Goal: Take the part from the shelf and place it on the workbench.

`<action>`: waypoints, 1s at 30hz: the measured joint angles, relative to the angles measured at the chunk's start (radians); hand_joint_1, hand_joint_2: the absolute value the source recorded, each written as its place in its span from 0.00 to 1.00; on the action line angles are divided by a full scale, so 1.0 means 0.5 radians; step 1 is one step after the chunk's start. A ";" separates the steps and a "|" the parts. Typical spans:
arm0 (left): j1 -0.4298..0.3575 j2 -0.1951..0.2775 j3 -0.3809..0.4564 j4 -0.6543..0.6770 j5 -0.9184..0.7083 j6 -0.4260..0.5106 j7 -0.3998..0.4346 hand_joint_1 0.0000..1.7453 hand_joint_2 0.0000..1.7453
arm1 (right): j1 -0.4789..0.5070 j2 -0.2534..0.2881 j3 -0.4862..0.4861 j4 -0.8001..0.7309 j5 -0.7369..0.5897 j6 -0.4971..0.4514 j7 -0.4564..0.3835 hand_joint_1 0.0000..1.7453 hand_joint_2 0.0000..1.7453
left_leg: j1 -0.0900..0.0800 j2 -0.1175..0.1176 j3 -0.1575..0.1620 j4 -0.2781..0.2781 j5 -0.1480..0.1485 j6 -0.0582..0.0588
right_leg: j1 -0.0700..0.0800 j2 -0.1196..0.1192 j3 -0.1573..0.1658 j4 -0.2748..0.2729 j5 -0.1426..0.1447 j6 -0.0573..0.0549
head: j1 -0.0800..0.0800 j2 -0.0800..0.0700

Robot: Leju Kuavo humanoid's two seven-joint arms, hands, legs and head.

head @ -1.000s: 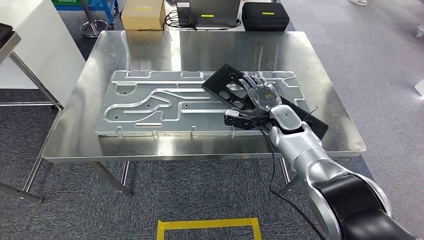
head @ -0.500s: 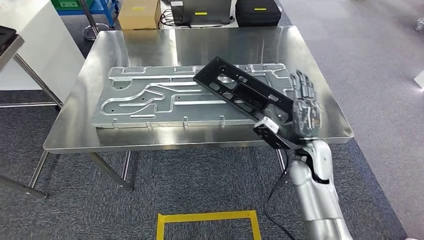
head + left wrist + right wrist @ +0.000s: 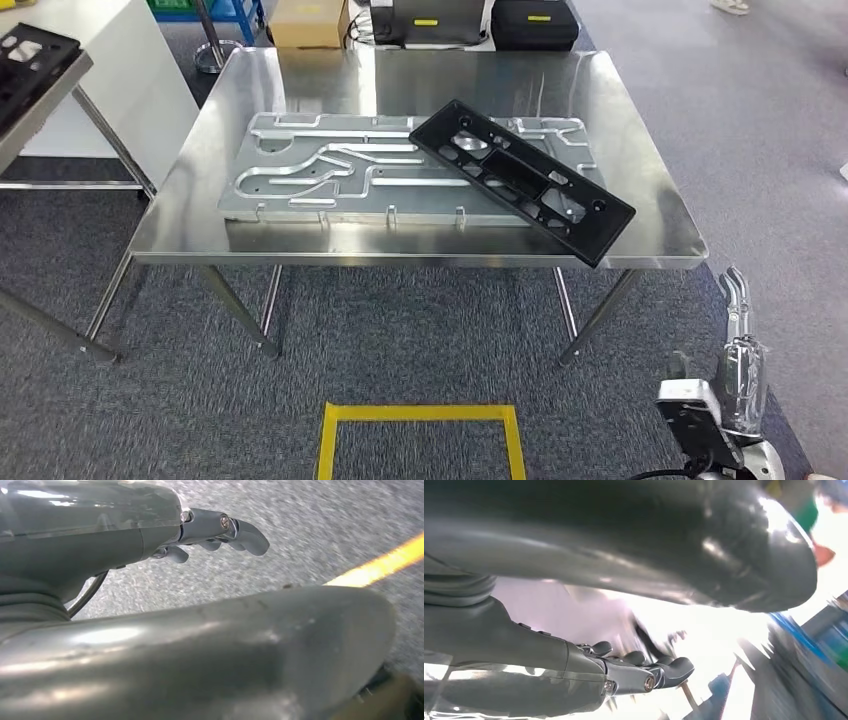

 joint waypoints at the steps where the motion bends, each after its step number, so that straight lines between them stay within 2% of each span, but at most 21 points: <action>1: -0.006 -0.002 0.001 0.000 -0.012 0.000 0.003 0.00 0.00 | -0.004 0.018 -0.080 0.090 -0.088 0.158 -0.009 0.00 0.00 | 0.001 0.000 -0.032 -0.001 0.029 0.008 | -0.009 0.013 -0.026 0.091 -0.110 0.010 | 0.000 0.000; 2: -0.010 -0.004 0.001 0.000 -0.026 -0.002 0.006 0.00 0.00 | -0.023 0.041 -0.170 0.219 -0.134 0.300 -0.013 0.00 0.00 | 0.001 -0.002 -0.068 -0.001 0.057 0.013 | -0.015 0.019 -0.051 0.211 -0.218 0.020 | 0.000 0.000; 3: -0.013 -0.006 0.002 0.000 -0.037 -0.003 0.007 0.00 0.00 | -0.057 0.067 -0.273 0.391 -0.158 0.424 -0.021 0.00 0.00 | 0.000 -0.003 -0.104 0.003 0.084 0.012 | -0.019 0.020 -0.069 0.334 -0.283 0.029 | 0.000 0.000; 4: -0.013 -0.007 0.002 0.000 -0.046 -0.003 0.007 0.00 0.00 | -0.104 0.092 -0.379 0.600 -0.172 0.512 -0.036 0.00 0.00 | -0.001 -0.005 -0.142 0.009 0.111 0.010 | -0.023 0.021 -0.070 0.429 -0.293 0.036 | 0.000 0.000; 5: -0.013 -0.008 0.004 0.000 -0.051 -0.003 0.007 0.00 0.00 | -0.158 0.115 -0.487 0.838 -0.185 0.568 -0.061 0.00 0.00 | 0.000 -0.007 -0.179 0.017 0.136 0.007 | -0.026 0.022 -0.048 0.472 -0.252 0.040 | 0.000 0.000; 7: -0.015 -0.010 0.012 0.000 -0.055 0.000 0.006 0.00 0.00 | -0.251 0.156 -0.694 1.295 -0.196 0.595 -0.134 0.00 0.00 | 0.001 -0.016 -0.252 0.045 0.175 -0.007 | -0.035 0.025 0.095 0.355 -0.129 0.042 | 0.000 0.000; 8: -0.018 -0.012 0.018 0.000 -0.056 0.002 0.006 0.00 0.00 | -0.285 0.180 -0.775 1.470 -0.196 0.592 -0.160 0.00 0.00 | -0.001 -0.022 -0.283 0.063 0.189 -0.017 | -0.036 0.031 0.204 0.212 -0.124 0.039 | 0.000 0.000; 10: -0.024 -0.012 0.028 -0.001 -0.062 0.005 0.005 0.00 0.00 | -0.354 0.237 -0.901 1.752 -0.196 0.574 -0.124 0.00 0.00 | -0.005 -0.024 -0.320 0.091 0.214 -0.044 | -0.029 0.047 0.368 -0.046 -0.189 0.019 | -0.001 0.000; 11: -0.027 -0.012 0.031 -0.001 -0.066 0.006 0.005 0.00 0.00 | -0.393 0.263 -0.958 1.891 -0.196 0.555 -0.054 0.00 0.00 | -0.005 -0.020 -0.327 0.096 0.229 -0.058 | -0.021 0.051 0.400 -0.111 -0.220 0.004 | -0.001 0.000; 13: -0.028 -0.013 0.036 -0.001 -0.073 0.006 0.006 0.00 0.00 | -0.456 0.292 -1.075 2.193 -0.164 0.456 0.210 0.00 0.00 | 0.005 -0.016 -0.335 0.100 0.250 -0.084 | -0.012 0.042 0.384 -0.127 -0.202 -0.034 | -0.001 0.000; 15: -0.024 -0.013 0.042 0.000 -0.080 0.005 0.015 0.00 0.00 | -0.499 0.299 -1.145 2.476 -0.068 0.276 0.635 0.00 0.00 | 0.015 -0.020 -0.374 0.178 0.139 -0.104 | -0.008 0.023 0.344 -0.128 -0.159 -0.072 | -0.001 0.000; 17: -0.019 -0.013 0.050 0.000 -0.086 0.004 0.028 0.00 0.00 | -0.523 0.300 -1.162 2.695 0.026 0.126 1.041 0.00 0.00 | 0.017 -0.021 -0.441 0.397 -0.087 -0.117 | -0.003 0.012 0.283 -0.126 -0.108 -0.095 | -0.001 0.000; 18: -0.018 -0.013 0.055 0.000 -0.088 0.003 0.035 0.00 0.00 | -0.531 0.300 -1.167 2.780 0.048 0.090 1.159 0.00 0.00 | 0.017 -0.021 -0.467 0.532 -0.169 -0.120 | 0.003 0.009 0.247 -0.123 -0.082 -0.100 | -0.001 0.000; 19: -0.017 -0.013 0.060 0.000 -0.089 0.003 0.038 0.00 0.00 | -0.539 0.300 -1.173 2.858 0.060 0.069 1.234 0.00 0.00 | 0.015 -0.022 -0.474 0.640 -0.198 -0.120 | 0.010 0.010 0.209 -0.119 -0.054 -0.103 | -0.001 0.000; 21: -0.019 -0.013 0.073 0.000 -0.089 0.003 0.044 0.00 0.00 | -0.558 0.300 -1.183 2.977 0.064 0.059 1.281 0.00 0.00 | 0.007 -0.024 -0.398 0.683 -0.124 -0.099 | 0.029 0.020 0.130 -0.110 -0.001 -0.105 | -0.001 0.000; 22: -0.020 -0.013 0.078 0.000 -0.090 0.003 0.049 0.00 0.00 | -0.568 0.300 -1.187 3.020 0.061 0.064 1.282 0.00 0.00 | -0.003 -0.034 -0.309 0.601 -0.067 -0.073 | 0.039 0.030 0.095 -0.106 0.024 -0.105 | -0.001 0.000; 24: -0.025 -0.009 0.083 -0.002 -0.100 -0.003 0.068 0.00 0.00 | -0.593 0.299 -1.196 3.088 0.055 0.085 1.245 0.00 0.00 | -0.033 -0.080 -0.051 0.280 -0.059 -0.009 | 0.051 0.052 0.044 -0.098 0.073 -0.101 | -0.001 0.000; 26: -0.029 -0.005 0.084 -0.005 -0.129 -0.025 0.096 0.00 0.00 | -0.609 0.298 -1.203 3.132 0.053 0.094 1.146 0.00 0.00 | -0.056 -0.107 0.124 0.021 -0.122 0.024 | 0.054 0.071 0.020 -0.099 0.124 -0.090 | -0.001 0.000; 28: -0.028 -0.007 0.084 -0.005 -0.167 -0.048 0.113 0.00 0.00 | -0.609 0.298 -1.213 3.154 0.064 0.084 1.003 0.00 0.00 | -0.054 -0.083 0.133 -0.040 -0.112 0.034 | 0.052 0.093 0.007 -0.110 0.170 -0.072 | -0.001 0.000; 29: -0.028 -0.007 0.084 -0.004 -0.182 -0.054 0.114 0.00 0.00 | -0.609 0.298 -1.219 3.160 0.075 0.080 0.931 0.00 0.00 | -0.049 -0.065 0.114 -0.046 -0.086 0.044 | 0.051 0.097 -0.005 -0.100 0.154 -0.062 | -0.001 0.000; 30: -0.028 -0.006 0.083 -0.004 -0.193 -0.056 0.111 0.00 0.00 | -0.610 0.298 -1.223 3.162 0.089 0.077 0.872 0.00 0.00 | -0.042 -0.049 0.089 -0.050 -0.057 0.055 | 0.047 0.095 -0.024 -0.060 0.092 -0.050 | 0.000 0.000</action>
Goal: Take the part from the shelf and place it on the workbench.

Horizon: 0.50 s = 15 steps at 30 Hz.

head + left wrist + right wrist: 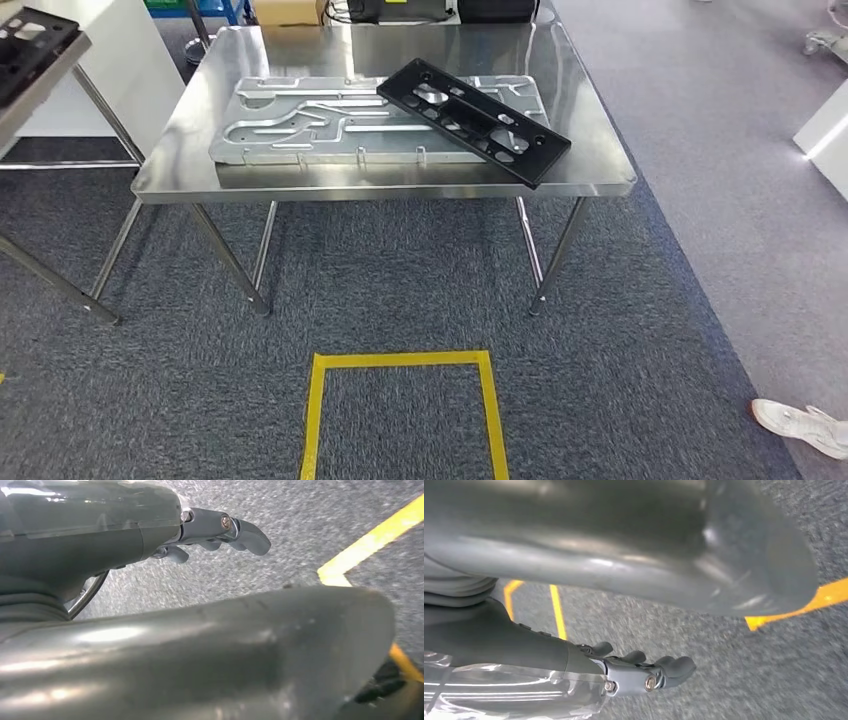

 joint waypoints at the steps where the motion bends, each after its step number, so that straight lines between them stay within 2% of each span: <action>1: 0.000 0.001 0.000 0.000 -0.010 0.002 -0.011 0.00 0.00 | -0.001 0.000 -0.002 0.002 0.020 -0.001 -0.048 0.00 0.00 | 0.007 0.015 -0.031 -0.003 0.029 0.007 | -0.009 -0.010 -0.025 0.081 -0.103 0.013 | 0.000 0.000; 2: -0.001 0.004 0.000 0.000 -0.015 0.009 -0.029 0.00 0.00 | -0.002 0.000 -0.002 0.002 0.043 -0.002 -0.082 0.00 0.00 | 0.007 0.026 -0.065 -0.002 0.056 0.010 | -0.020 -0.024 -0.053 0.199 -0.226 0.028 | 0.000 0.000; 3: -0.002 0.006 0.000 0.000 -0.019 0.018 -0.057 0.00 0.00 | -0.003 0.000 0.000 0.002 0.071 -0.004 -0.108 0.00 0.00 | 0.009 0.036 -0.102 0.001 0.083 0.009 | -0.035 -0.034 -0.077 0.337 -0.326 0.044 | 0.000 0.000; 4: -0.006 0.005 0.000 0.000 -0.022 0.026 -0.087 0.00 0.00 | -0.003 0.000 0.003 0.003 0.101 -0.006 -0.127 0.00 0.00 | 0.012 0.045 -0.141 0.007 0.110 0.003 | -0.048 -0.041 -0.090 0.462 -0.372 0.060 | 0.000 0.000; 5: -0.013 0.005 0.000 0.000 -0.022 0.034 -0.114 0.00 0.00 | -0.004 0.000 0.009 0.002 0.126 -0.008 -0.139 0.00 0.00 | 0.016 0.052 -0.183 0.017 0.136 -0.004 | -0.060 -0.044 -0.083 0.546 -0.360 0.075 | 0.000 0.000; 6: -0.024 0.004 0.000 0.000 -0.022 0.040 -0.135 0.00 0.00 | -0.005 0.000 0.016 0.002 0.145 -0.008 -0.146 0.00 0.00 | 0.023 0.056 -0.228 0.032 0.158 -0.014 | -0.071 -0.046 -0.049 0.571 -0.303 0.090 | 0.000 0.000; 7: -0.037 0.004 0.000 0.000 -0.022 0.044 -0.146 0.00 0.00 | -0.006 0.000 0.024 0.002 0.159 -0.008 -0.149 0.00 0.00 | 0.032 0.059 -0.274 0.054 0.178 -0.026 | -0.081 -0.047 0.020 0.528 -0.236 0.104 | 0.000 0.000; 8: -0.049 0.004 0.001 0.000 -0.021 0.048 -0.152 0.00 0.00 | -0.008 0.000 0.031 0.003 0.170 -0.007 -0.149 0.00 0.00 | 0.038 0.060 -0.318 0.080 0.194 -0.038 | -0.091 -0.048 0.125 0.420 -0.201 0.116 | 0.000 0.000; 9: -0.059 0.004 0.001 -0.001 -0.021 0.050 -0.155 0.00 0.00 | -0.012 0.000 0.038 0.003 0.180 -0.006 -0.148 0.00 0.00 | 0.041 0.060 -0.356 0.110 0.205 -0.051 | -0.098 -0.047 0.253 0.259 -0.212 0.122 | 0.000 0.000; 10: -0.064 0.003 0.001 -0.002 -0.020 0.051 -0.154 0.00 0.00 | -0.016 0.000 0.045 0.003 0.190 -0.005 -0.145 0.00 0.00 | 0.042 0.060 -0.385 0.136 0.217 -0.065 | -0.099 -0.046 0.367 0.099 -0.259 0.114 | 0.000 0.000; 11: -0.066 0.002 0.001 -0.002 -0.020 0.051 -0.149 0.00 0.00 | -0.021 0.000 0.052 0.003 0.202 -0.002 -0.140 0.00 0.00 | 0.040 0.061 -0.404 0.153 0.231 -0.079 | -0.097 -0.045 0.444 -0.018 -0.309 0.099 | 0.000 0.000; 12: -0.065 0.002 0.002 -0.003 -0.019 0.050 -0.139 0.00 0.00 | -0.023 0.000 0.060 0.003 0.214 0.000 -0.132 0.00 0.00 | 0.039 0.063 -0.416 0.160 0.247 -0.094 | -0.089 -0.045 0.478 -0.084 -0.339 0.078 | 0.000 0.000; 13: -0.059 0.001 0.003 -0.002 -0.018 0.047 -0.123 0.00 0.00 | -0.021 0.000 0.069 0.004 0.229 0.002 -0.122 0.00 0.00 | 0.042 0.064 -0.427 0.160 0.264 -0.109 | -0.088 -0.048 0.470 -0.097 -0.340 0.053 | 0.000 0.000; 14: -0.052 0.001 0.004 -0.002 -0.016 0.044 -0.106 0.00 0.00 | -0.019 -0.002 0.079 0.005 0.242 0.003 -0.113 0.00 0.00 | 0.047 0.061 -0.438 0.167 0.258 -0.122 | -0.088 -0.052 0.450 -0.091 -0.320 0.034 | 0.000 0.000; 15: -0.043 0.001 0.006 -0.001 -0.013 0.042 -0.092 0.00 0.00 | -0.016 -0.006 0.089 0.007 0.253 0.005 -0.105 0.00 0.00 | 0.052 0.057 -0.455 0.200 0.211 -0.133 | -0.089 -0.058 0.428 -0.090 -0.300 0.015 | 0.000 0.000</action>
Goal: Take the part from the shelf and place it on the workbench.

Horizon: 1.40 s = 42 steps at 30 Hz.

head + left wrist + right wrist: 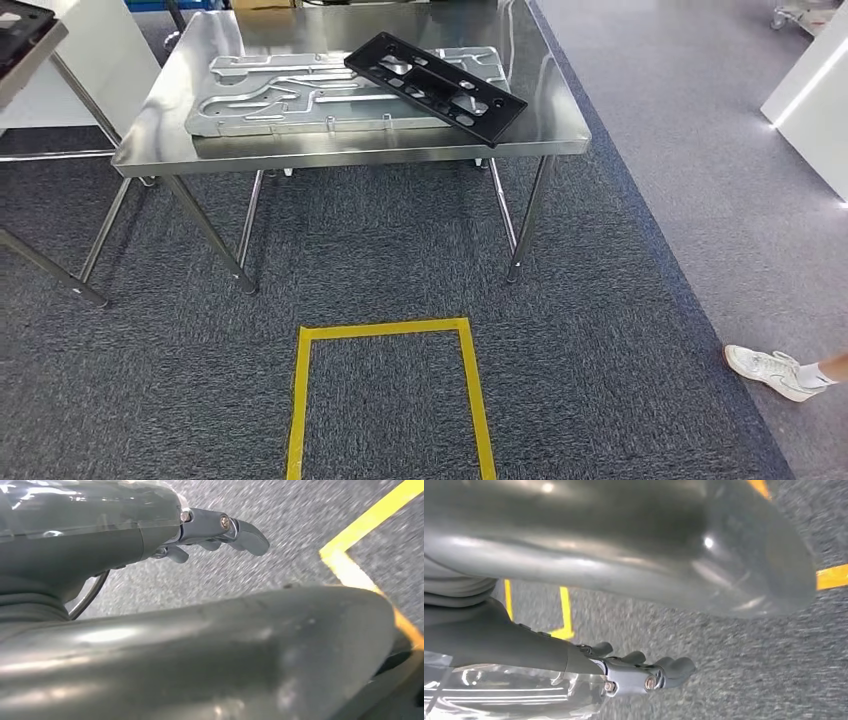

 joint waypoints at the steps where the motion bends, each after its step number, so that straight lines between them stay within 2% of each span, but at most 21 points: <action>1: 0.012 0.000 0.002 0.001 0.003 -0.004 0.012 0.00 0.00 | 0.003 -0.008 0.009 0.002 0.008 0.001 0.006 0.00 0.00 | 0.005 -0.005 -0.023 0.068 -0.083 -0.009 | -0.002 -0.006 -0.024 -0.001 0.023 -0.016 | 0.000 0.000; 3: 0.029 0.000 0.005 0.001 0.007 -0.016 0.037 0.00 0.00 | 0.007 -0.029 0.020 0.009 0.017 0.003 0.021 0.00 0.00 | 0.008 -0.012 -0.075 0.304 -0.294 -0.022 | 0.006 -0.013 -0.077 0.003 0.067 -0.032 | 0.000 0.000; 4: 0.035 0.000 0.007 0.001 0.007 -0.024 0.055 0.00 0.00 | 0.009 -0.039 0.024 0.012 0.024 0.002 0.033 0.00 0.00 | 0.008 -0.013 -0.092 0.428 -0.351 -0.026 | 0.011 -0.015 -0.109 0.007 0.089 -0.034 | -0.001 0.000; 6: 0.039 0.000 0.009 0.001 0.008 -0.039 0.086 0.00 0.00 | 0.013 -0.055 0.036 0.019 0.041 0.000 0.061 0.00 0.00 | 0.008 -0.014 -0.058 0.532 -0.324 -0.024 | 0.018 -0.018 -0.177 0.022 0.131 -0.034 | 0.000 0.000; 8: 0.040 0.000 0.010 0.001 0.009 -0.046 0.099 0.00 0.00 | 0.013 -0.068 0.049 0.024 0.053 -0.002 0.081 0.00 0.00 | 0.007 -0.016 0.101 0.369 -0.216 -0.008 | 0.022 -0.016 -0.238 0.039 0.167 -0.026 | -0.001 0.000; 10: 0.037 0.000 0.010 0.000 0.009 -0.050 0.100 0.00 0.00 | 0.014 -0.076 0.057 0.028 0.061 -0.002 0.093 0.00 0.00 | -0.002 -0.020 0.319 0.059 -0.206 0.014 | 0.028 -0.014 -0.280 0.054 0.199 -0.010 | -0.001 0.000; 12: 0.037 0.000 0.012 0.000 0.007 -0.051 0.097 0.00 0.00 | 0.017 -0.079 0.061 0.030 0.074 -0.006 0.112 0.00 0.50 | -0.014 -0.023 0.419 -0.123 -0.243 0.032 | 0.030 -0.015 -0.307 0.056 0.235 0.013 | 0.000 0.000; 14: 0.040 0.000 0.014 0.000 -0.003 -0.051 0.086 0.00 0.50 | 0.019 -0.080 0.066 0.031 0.096 -0.017 0.130 0.00 1.00 | -0.013 -0.020 0.401 -0.153 -0.230 0.055 | 0.026 -0.014 -0.324 0.056 0.253 0.038 | 0.000 0.000; 16: 0.042 -0.002 0.017 0.000 -0.013 -0.045 0.060 0.00 1.00 | 0.025 -0.079 0.076 0.031 0.125 -0.035 0.121 0.00 0.50 | -0.007 -0.013 0.380 -0.167 -0.199 0.087 | 0.025 -0.007 -0.360 0.148 0.162 0.058 | 0.000 0.000; 18: 0.044 -0.008 0.023 0.001 -0.015 -0.030 0.025 0.00 1.00 | 0.032 -0.072 0.090 0.032 0.152 -0.046 0.070 0.00 0.00 | -0.011 -0.008 0.353 -0.166 -0.173 0.108 | 0.022 -0.003 -0.439 0.383 -0.014 0.069 | 0.000 0.000; 20: 0.045 -0.012 0.034 0.001 -0.024 -0.008 0.000 0.00 1.00 | 0.034 -0.062 0.103 0.032 0.174 -0.023 -0.042 0.00 0.50 | -0.016 -0.006 0.321 -0.156 -0.152 0.111 | 0.022 -0.002 -0.500 0.600 -0.106 0.077 | 0.000 0.000; 22: 0.045 -0.012 0.042 0.001 -0.028 0.004 0.000 0.00 1.00 | 0.032 -0.058 0.112 0.032 0.172 0.028 -0.162 0.00 1.00 | -0.016 -0.005 0.290 -0.139 -0.138 0.106 | 0.019 -0.003 -0.430 0.555 -0.048 0.078 | 0.000 0.000; 24: 0.041 -0.012 0.042 0.001 0.140 -0.079 0.028 0.00 1.00 | 0.023 -0.058 0.119 0.032 0.003 0.135 -0.135 0.00 1.00 | -0.018 -0.005 0.267 -0.118 -0.134 0.098 | 0.020 -0.004 -0.241 0.274 0.051 0.067 | 0.000 0.000; 26: 0.034 -0.012 0.042 0.001 0.640 -0.224 0.059 0.00 1.00 | 0.013 -0.058 0.126 0.033 -0.462 0.261 0.004 0.00 1.00 | -0.025 -0.006 0.249 -0.100 -0.129 0.083 | 0.029 -0.004 -0.121 0.069 0.082 0.046 | 0.000 0.000; 28: 0.028 -0.012 0.042 0.001 1.308 -0.293 0.072 0.00 1.00 | 0.008 -0.058 0.136 0.033 -1.010 0.311 0.067 0.00 1.00 | -0.027 -0.007 0.239 -0.094 -0.120 0.063 | 0.035 -0.003 -0.114 0.030 0.078 0.024 | 0.000 0.000; 30: 0.027 -0.012 0.042 0.001 1.797 -0.298 0.076 0.00 1.00 | 0.005 -0.058 0.144 0.033 -1.297 0.310 0.058 0.00 1.00 | -0.027 -0.011 0.226 -0.072 -0.140 0.042 | 0.024 -0.007 -0.119 0.012 0.092 -0.004 | 0.000 0.000; 32: 0.027 -0.011 0.042 0.001 1.967 -0.297 0.077 0.00 1.00 | 0.004 -0.058 0.148 0.034 -1.323 0.306 0.051 0.00 1.00 | -0.027 -0.017 0.208 -0.033 -0.180 0.027 | 0.013 -0.011 -0.119 -0.003 0.106 -0.024 | 0.000 0.000; 36: 0.026 -0.011 0.042 0.001 1.927 -0.293 0.078 0.00 1.00 | 0.003 -0.060 0.150 0.034 -1.240 0.301 0.045 0.00 1.00 | -0.023 -0.019 0.172 0.055 -0.240 0.019 | 0.013 -0.012 -0.125 -0.004 0.110 -0.031 | 0.000 0.000; 38: 0.029 -0.010 0.042 0.001 1.580 -0.266 0.080 0.00 0.50 | 0.002 -0.085 0.154 0.037 -1.006 0.268 0.012 0.00 0.50 | -0.007 -0.019 0.079 0.304 -0.328 -0.001 | 0.014 -0.014 -0.141 0.005 0.117 -0.034 | 0.000 0.000; 40: 0.031 -0.007 0.042 0.001 1.231 -0.231 0.080 0.00 0.00 | 0.001 -0.115 0.157 0.045 -0.787 0.228 -0.021 0.00 0.00 | 0.011 -0.019 0.102 0.324 -0.289 -0.018 | 0.012 -0.015 -0.156 0.022 0.121 -0.029 | 0.000 0.000; 42: 0.027 -0.004 0.042 0.001 1.110 -0.206 0.072 0.00 0.00 | -0.001 -0.127 0.158 0.052 -0.694 0.204 -0.017 0.00 0.00 | 0.013 -0.022 0.249 0.050 -0.193 -0.012 | 0.011 -0.012 -0.163 0.038 0.119 -0.011 | 0.000 0.000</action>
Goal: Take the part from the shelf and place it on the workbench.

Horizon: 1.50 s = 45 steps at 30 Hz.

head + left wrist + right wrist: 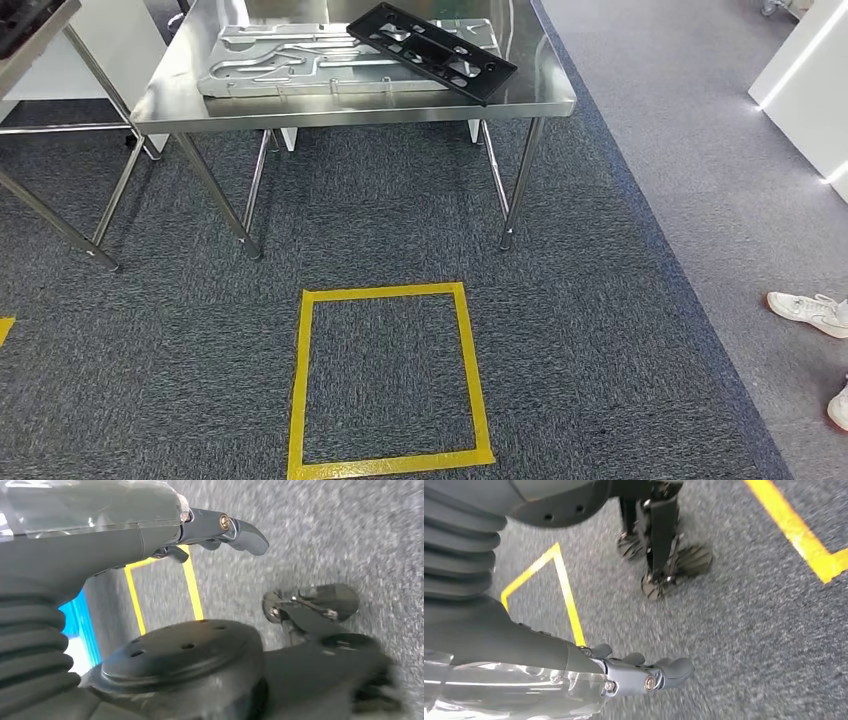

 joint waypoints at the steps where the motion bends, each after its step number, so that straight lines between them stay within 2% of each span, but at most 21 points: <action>1: -0.002 0.001 0.000 0.000 -0.066 0.013 -0.006 0.00 0.00 | -0.001 -0.003 0.000 0.003 0.049 -0.013 0.008 0.00 0.00 | -0.003 -0.002 0.041 -0.082 0.015 0.009 | 0.002 0.001 -0.005 0.007 0.002 0.013 | 0.000 0.000; 4: -0.005 0.004 0.000 0.000 -0.233 0.048 -0.017 0.00 0.00 | -0.005 -0.005 0.001 0.009 0.182 -0.041 0.045 0.00 0.00 | -0.009 -0.011 0.036 -0.129 0.017 0.049 | 0.007 -0.003 -0.020 0.015 0.013 0.051 | 0.000 0.000; 6: -0.008 0.006 0.000 0.000 -0.345 0.070 -0.020 0.00 0.00 | -0.004 -0.004 0.004 0.012 0.274 -0.063 0.079 0.00 0.00 | -0.006 -0.017 0.026 -0.141 0.035 0.082 | 0.001 -0.004 -0.047 0.068 -0.032 0.071 | 0.000 0.000; 9: -0.012 0.012 -0.002 0.000 -0.594 0.104 -0.018 0.00 0.00 | -0.002 0.012 0.011 0.020 0.479 -0.121 0.148 0.00 0.00 | -0.016 -0.030 -0.002 -0.142 0.061 0.115 | -0.004 0.002 -0.208 0.428 -0.241 0.083 | 0.000 0.000; 11: -0.012 0.020 -0.004 0.000 -0.889 0.126 -0.013 0.00 0.00 | 0.001 0.027 0.013 0.022 0.682 -0.179 0.198 0.00 0.00 | -0.026 -0.051 -0.022 -0.137 0.072 0.118 | -0.005 0.004 -0.289 0.621 -0.302 0.083 | 0.000 0.000; 13: -0.012 0.031 -0.010 0.000 -1.070 0.134 -0.011 0.00 0.00 | 0.005 0.032 0.014 0.025 0.764 -0.200 0.211 0.00 0.00 | -0.035 -0.085 -0.030 -0.132 0.079 0.114 | -0.002 0.018 -0.214 0.503 -0.208 0.068 | 0.000 0.000; 15: -0.018 0.043 -0.027 0.000 -1.042 0.136 -0.012 0.00 0.00 | 0.006 0.033 0.015 0.028 0.738 -0.196 0.195 0.00 0.00 | -0.042 -0.119 -0.035 -0.126 0.085 0.105 | 0.002 0.100 -0.054 0.201 -0.082 0.033 | 0.000 0.000; 17: -0.028 0.057 -0.050 -0.001 -1.046 0.137 -0.012 0.00 0.00 | 0.006 0.033 0.018 0.033 0.755 -0.199 0.177 0.00 0.00 | -0.042 -0.153 -0.051 -0.120 0.094 0.088 | 0.007 0.161 0.026 0.033 -0.042 0.012 | 0.000 0.000; 19: -0.035 0.073 -0.064 -0.001 -1.132 0.141 -0.012 0.00 0.00 | 0.004 0.033 0.026 0.038 0.808 -0.209 0.165 0.00 0.00 | -0.038 -0.194 -0.068 -0.121 0.108 0.062 | 0.009 0.133 0.028 0.010 -0.039 0.007 | 0.000 0.000; 21: -0.039 0.096 -0.080 -0.001 -1.245 0.145 -0.012 0.00 0.00 | 0.000 0.032 0.039 0.046 0.881 -0.218 0.156 0.00 0.00 | -0.040 -0.176 -0.096 -0.083 0.083 0.041 | -0.002 0.083 0.032 -0.013 -0.023 -0.009 | 0.000 0.000; 24: -0.069 0.134 -0.135 -0.001 -1.418 0.152 -0.026 0.00 0.00 | -0.001 0.016 0.062 0.073 0.993 -0.228 0.154 0.00 0.00 | -0.031 -0.067 -0.247 0.241 -0.103 0.010 | -0.007 -0.002 0.030 -0.029 -0.012 -0.026 | 0.000 0.000; 26: -0.100 0.148 -0.169 -0.001 -1.517 0.154 -0.042 0.00 0.00 | -0.001 -0.006 0.080 0.096 1.062 -0.230 0.174 0.00 0.00 | -0.018 -0.041 -0.332 0.444 -0.173 -0.013 | -0.006 -0.061 0.027 -0.026 -0.014 -0.026 | 0.000 0.000; 28: -0.120 0.153 -0.199 -0.001 -1.611 0.146 -0.050 0.00 0.00 | -0.002 -0.025 0.096 0.116 1.130 -0.236 0.221 0.00 0.00 | -0.006 -0.019 -0.270 0.355 -0.095 -0.027 | -0.011 -0.111 0.028 -0.018 -0.019 -0.018 | 0.000 0.000; 30: -0.133 0.148 -0.222 -0.001 -1.669 0.138 -0.041 0.00 0.00 | -0.002 -0.033 0.104 0.126 1.180 -0.247 0.290 0.00 0.00 | -0.005 0.057 -0.112 0.068 0.023 -0.026 | -0.010 -0.149 0.032 -0.003 -0.031 0.001 | -0.001 0.000; 32: -0.141 0.131 -0.238 -0.001 -1.683 0.145 -0.027 0.00 0.00 | 0.000 -0.034 0.109 0.128 1.205 -0.253 0.356 0.00 0.00 | -0.014 0.112 -0.031 -0.098 0.063 -0.001 | 0.002 -0.179 0.033 0.010 -0.040 0.024 | 0.000 0.000; 34: -0.137 0.112 -0.247 -0.001 -1.682 0.154 -0.020 0.00 0.00 | -0.002 -0.035 0.113 0.128 1.215 -0.254 0.393 0.00 0.00 | -0.019 0.089 -0.043 -0.110 0.063 0.030 | 0.008 -0.210 0.036 0.012 -0.041 0.045 | 0.001 0.000; 37: -0.132 0.089 -0.250 -0.001 -1.663 0.166 -0.028 0.00 0.00 | -0.002 -0.029 0.117 0.128 1.231 -0.253 0.416 0.00 0.00 | -0.008 0.035 -0.050 -0.122 0.083 0.071 | -0.006 -0.132 0.004 0.103 -0.119 0.075 | 0.001 0.000; 39: -0.136 0.075 -0.245 -0.001 -1.612 0.206 -0.057 0.00 0.00 | 0.006 -0.018 0.126 0.128 1.268 -0.240 0.446 0.00 0.00 | -0.008 -0.002 -0.060 -0.124 0.094 0.089 | -0.009 -0.032 -0.108 0.348 -0.260 0.081 | 0.001 0.000; 41: -0.133 0.056 -0.221 -0.001 -1.538 0.265 -0.094 0.00 0.00 | 0.014 -0.010 0.148 0.128 1.321 -0.217 0.465 0.00 0.00 | -0.014 -0.048 -0.070 -0.122 0.100 0.096 | -0.008 -0.003 -0.219 0.580 -0.341 0.078 | 0.001 0.000; 43: -0.122 0.036 -0.182 -0.001 -1.477 0.309 -0.116 0.00 0.00 | 0.019 -0.009 0.169 0.127 1.349 -0.204 0.431 0.00 0.00 | -0.018 -0.101 -0.071 -0.117 0.103 0.095 | -0.007 0.011 -0.202 0.533 -0.260 0.068 | 0.001 0.000; 45: -0.112 0.013 -0.147 -0.001 -1.446 0.329 -0.121 0.00 0.00 | 0.020 -0.009 0.181 0.126 1.351 -0.207 0.373 0.00 0.00 | -0.020 -0.152 -0.073 -0.109 0.104 0.088 | -0.008 0.077 -0.082 0.261 -0.112 0.049 | 0.001 0.000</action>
